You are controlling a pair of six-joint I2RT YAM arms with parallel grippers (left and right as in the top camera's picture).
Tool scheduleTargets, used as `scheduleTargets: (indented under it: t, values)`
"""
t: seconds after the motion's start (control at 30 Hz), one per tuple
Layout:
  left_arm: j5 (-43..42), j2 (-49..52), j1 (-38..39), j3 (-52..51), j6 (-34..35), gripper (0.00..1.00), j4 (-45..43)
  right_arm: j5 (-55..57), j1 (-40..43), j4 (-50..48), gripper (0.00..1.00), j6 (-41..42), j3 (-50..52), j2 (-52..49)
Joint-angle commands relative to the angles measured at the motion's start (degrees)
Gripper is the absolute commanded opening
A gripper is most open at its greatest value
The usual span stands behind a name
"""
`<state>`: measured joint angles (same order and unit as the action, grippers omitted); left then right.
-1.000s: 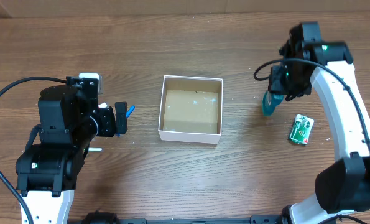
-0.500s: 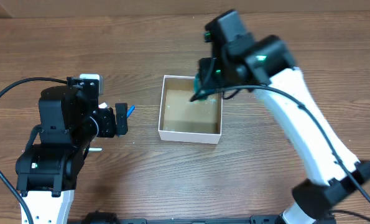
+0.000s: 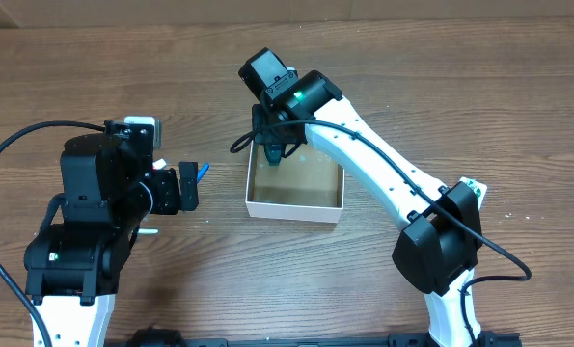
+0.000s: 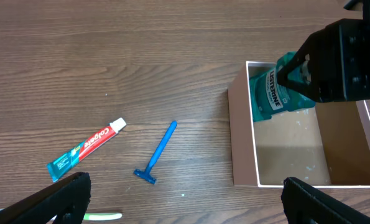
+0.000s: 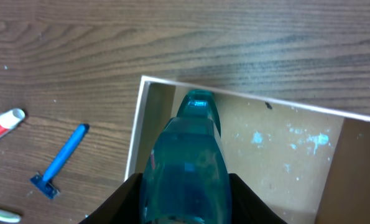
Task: Pack container
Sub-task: 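Lift the mouthwash bottle with the right gripper and place it upright in the box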
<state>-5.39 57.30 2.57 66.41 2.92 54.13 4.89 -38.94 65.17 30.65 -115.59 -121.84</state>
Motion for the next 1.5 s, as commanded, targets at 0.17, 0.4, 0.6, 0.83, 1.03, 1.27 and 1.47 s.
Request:
scheduleTargets:
  t: [0.17, 0.4, 0.6, 0.83, 1.03, 1.27, 1.47]
  values:
    - [-0.44, 0.09, -0.31, 1.46, 0.52, 1.00, -0.11, 1.77, 0.15, -1.05, 0.04, 1.09, 1.14, 1.16]
    - [-0.44, 0.09, -0.31, 1.46, 0.52, 1.00, 0.15, 1.75, 0.15, -3.52, 0.04, 1.09, 4.96, 1.14]
    - [-0.42, 0.09, -0.31, 1.46, 0.52, 1.00, 0.50, 1.70, 0.15, -4.11, 0.52, 0.87, 5.03, 1.16]
    - [-0.42, 0.09, -0.31, 1.46, 0.52, 1.00, 1.36, 1.55, 0.15, -4.02, 0.69, 0.39, 5.01, 1.16]
    - [-0.39, 0.09, -0.31, 1.46, 0.50, 1.00, 1.31, 1.81, 0.00, -0.68, 0.76, -4.26, 1.95, 3.32]
    - [0.02, 0.09, -0.31, 1.46, 0.50, 1.00, 1.31, 3.52, 0.83, 7.30, 1.00, -9.81, -8.24, 15.17]
    - [0.02, 0.09, -0.31, 1.46, 0.50, 1.00, 1.31, 7.98, 14.78, 17.38, 1.00, -0.11, -8.31, 24.76]
